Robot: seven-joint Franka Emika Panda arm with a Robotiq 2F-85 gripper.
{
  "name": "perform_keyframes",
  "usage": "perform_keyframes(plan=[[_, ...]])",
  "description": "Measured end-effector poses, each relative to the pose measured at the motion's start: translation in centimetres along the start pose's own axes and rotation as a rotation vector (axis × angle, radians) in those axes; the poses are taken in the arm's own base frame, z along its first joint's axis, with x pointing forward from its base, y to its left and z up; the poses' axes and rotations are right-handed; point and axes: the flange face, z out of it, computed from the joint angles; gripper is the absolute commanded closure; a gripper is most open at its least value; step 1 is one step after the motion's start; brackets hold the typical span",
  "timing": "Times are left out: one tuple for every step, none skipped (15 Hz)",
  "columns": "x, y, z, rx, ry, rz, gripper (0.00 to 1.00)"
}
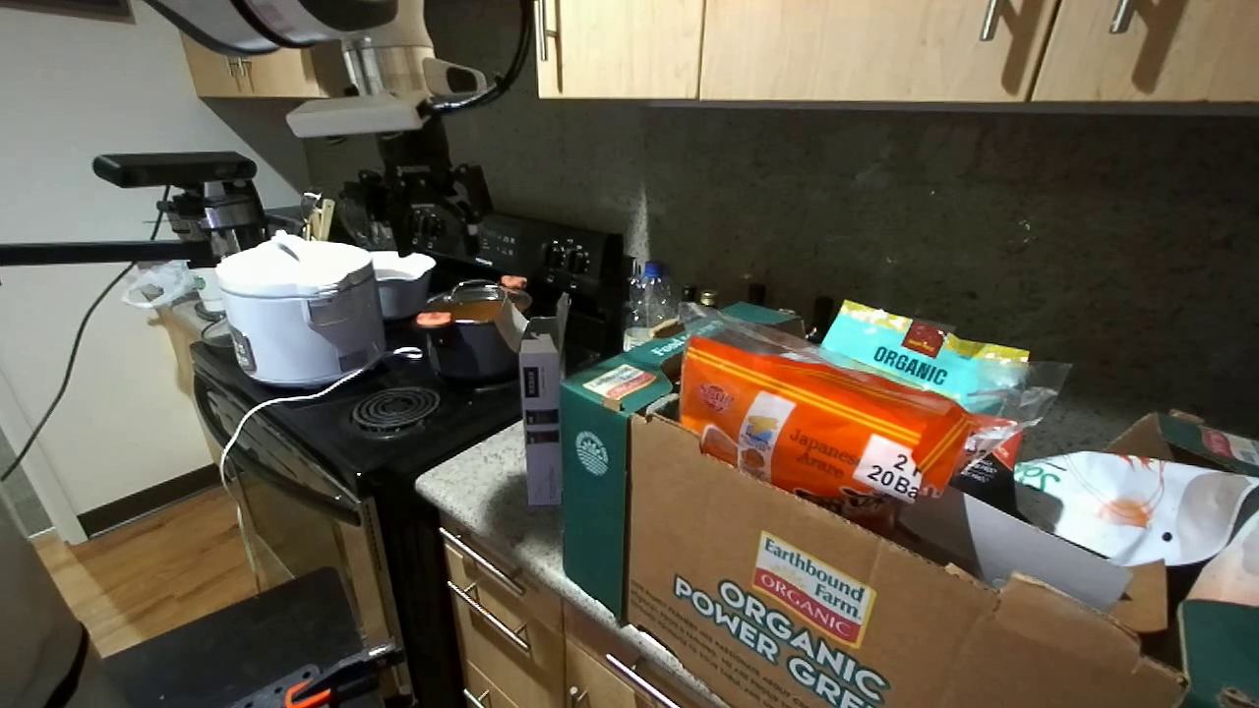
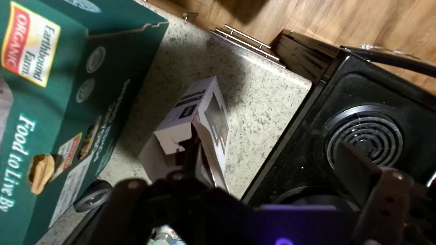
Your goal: Put the white box in the green box
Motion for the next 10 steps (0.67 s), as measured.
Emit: perform_keyframes(plan=[[0.7,-0.1,0.4,0.006,0.002,-0.036,0.0],[1.3,-0.2,0.8,0.012,0.004,-0.073,0.0],[2.0,-0.3,1.3,0.018,0.004,-0.108,0.0],[2.6,-0.4,1.7,0.024,0.005,-0.141,0.0],[3.1,-0.5,2.1,0.031,0.005,-0.17,0.0],[3.6,-0.5,2.5,0.037,0.003,-0.196,0.0],[4.0,-0.5,2.9,0.042,0.001,-0.219,0.0],[4.4,-0.4,3.2,0.046,-0.002,-0.24,0.0],[4.7,-0.3,3.6,0.049,-0.005,-0.26,0.0],[5.0,-0.2,3.9,0.051,-0.006,-0.279,0.0]])
